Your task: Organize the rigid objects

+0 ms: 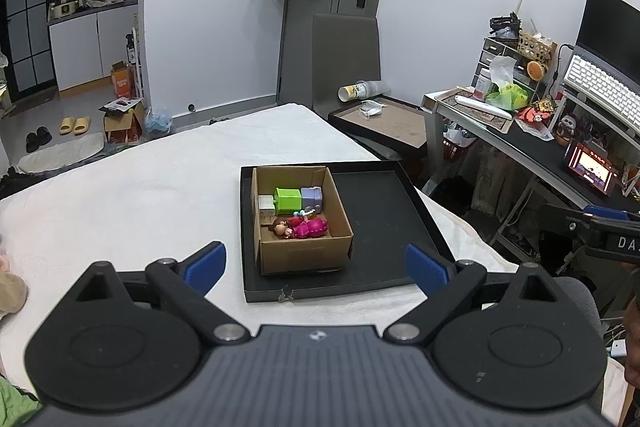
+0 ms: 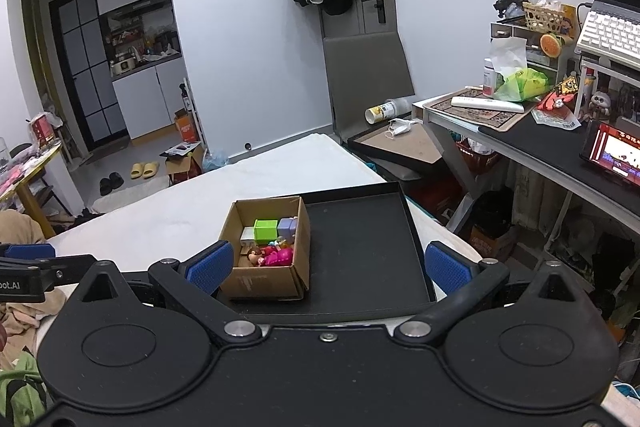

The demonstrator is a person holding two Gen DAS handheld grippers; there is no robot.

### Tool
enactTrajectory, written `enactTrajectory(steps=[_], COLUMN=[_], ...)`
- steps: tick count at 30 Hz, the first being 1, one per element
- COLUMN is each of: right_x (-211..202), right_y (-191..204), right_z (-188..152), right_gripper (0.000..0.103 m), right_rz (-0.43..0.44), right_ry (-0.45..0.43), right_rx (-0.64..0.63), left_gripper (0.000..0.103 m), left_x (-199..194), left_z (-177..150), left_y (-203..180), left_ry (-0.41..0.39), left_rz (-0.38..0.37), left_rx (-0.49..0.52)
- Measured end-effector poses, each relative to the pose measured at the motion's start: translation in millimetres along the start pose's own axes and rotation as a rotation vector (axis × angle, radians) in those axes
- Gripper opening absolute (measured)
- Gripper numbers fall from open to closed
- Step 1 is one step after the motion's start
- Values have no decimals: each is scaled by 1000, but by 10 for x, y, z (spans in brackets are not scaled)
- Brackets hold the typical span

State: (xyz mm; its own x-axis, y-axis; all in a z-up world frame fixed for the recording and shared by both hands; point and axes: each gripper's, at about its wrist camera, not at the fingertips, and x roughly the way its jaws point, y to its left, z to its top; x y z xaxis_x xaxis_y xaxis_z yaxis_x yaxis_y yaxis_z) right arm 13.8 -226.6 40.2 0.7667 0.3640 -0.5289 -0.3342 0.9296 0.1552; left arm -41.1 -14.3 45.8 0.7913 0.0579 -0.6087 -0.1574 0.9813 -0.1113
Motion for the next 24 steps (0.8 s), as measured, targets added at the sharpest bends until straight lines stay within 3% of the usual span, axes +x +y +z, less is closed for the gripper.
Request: enactTrajectory(steps=[24], right_x=[52], right_y=[-37], right_z=[-41], right_gripper=[103], right_rz=[-22], right_ry=[22], right_rx=[-7], left_gripper=[96], left_x=[13], left_z=[-42], left_y=[33], left_ry=[-8], left_rz=[-8], left_rx=[-14])
